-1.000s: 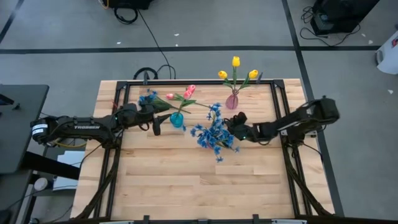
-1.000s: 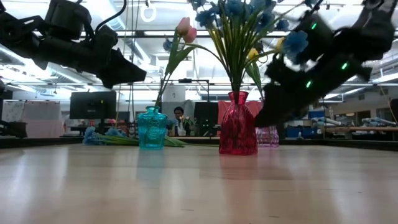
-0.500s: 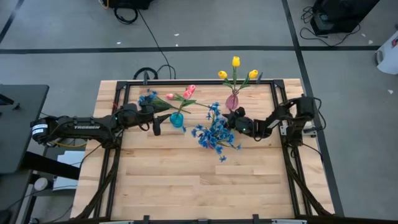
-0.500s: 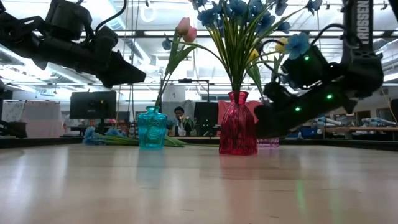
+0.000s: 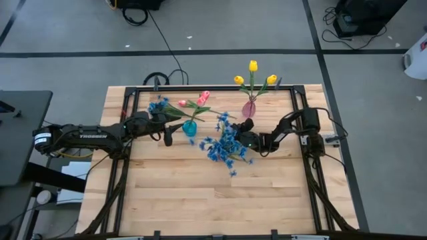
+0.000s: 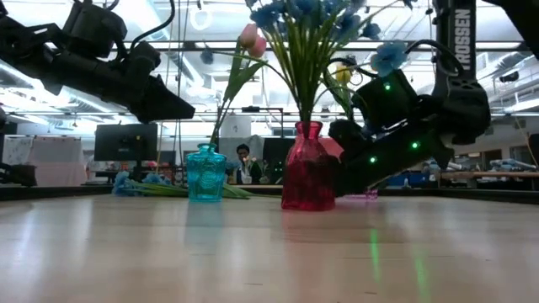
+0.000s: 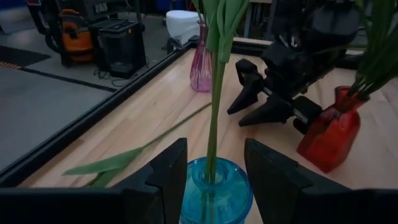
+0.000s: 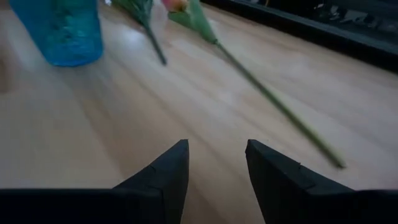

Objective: Sort flowers into vase by color
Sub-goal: Adjust the red vase, then put the pink flower into the blue vase

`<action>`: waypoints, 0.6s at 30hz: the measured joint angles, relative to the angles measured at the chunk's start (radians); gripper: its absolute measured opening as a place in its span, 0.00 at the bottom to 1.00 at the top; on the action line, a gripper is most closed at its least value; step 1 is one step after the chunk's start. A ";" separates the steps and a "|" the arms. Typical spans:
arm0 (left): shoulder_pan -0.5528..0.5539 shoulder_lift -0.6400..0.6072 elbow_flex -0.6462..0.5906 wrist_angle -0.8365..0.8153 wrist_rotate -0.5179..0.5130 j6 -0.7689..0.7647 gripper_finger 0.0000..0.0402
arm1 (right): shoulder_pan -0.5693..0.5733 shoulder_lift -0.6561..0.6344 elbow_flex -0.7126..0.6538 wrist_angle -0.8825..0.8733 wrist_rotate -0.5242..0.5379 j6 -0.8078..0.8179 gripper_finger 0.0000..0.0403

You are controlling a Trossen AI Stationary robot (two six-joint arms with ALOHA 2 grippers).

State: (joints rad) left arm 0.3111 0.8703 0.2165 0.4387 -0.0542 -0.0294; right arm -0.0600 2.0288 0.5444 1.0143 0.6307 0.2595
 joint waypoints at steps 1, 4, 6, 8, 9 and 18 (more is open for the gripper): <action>0.000 0.000 0.000 -0.003 0.000 0.001 0.41 | 0.005 0.012 0.010 0.004 -0.002 0.010 0.43; 0.000 0.000 0.000 -0.004 0.000 0.003 0.41 | 0.023 0.050 0.051 0.008 -0.004 0.028 0.43; 0.000 0.000 0.000 -0.004 0.000 0.016 0.41 | 0.035 0.075 0.086 0.010 -0.010 0.029 0.43; 0.000 0.000 0.000 -0.004 0.000 0.022 0.41 | 0.044 0.098 0.122 0.009 -0.020 0.028 0.43; 0.000 0.000 0.000 -0.004 0.000 0.022 0.41 | 0.047 0.106 0.138 0.009 -0.027 0.027 0.43; 0.000 -0.001 0.000 -0.004 0.001 0.027 0.41 | 0.021 0.060 0.110 0.010 -0.057 0.026 0.43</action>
State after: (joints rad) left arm 0.3113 0.8692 0.2165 0.4350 -0.0532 -0.0025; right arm -0.0393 2.0887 0.6549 1.0242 0.5735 0.2855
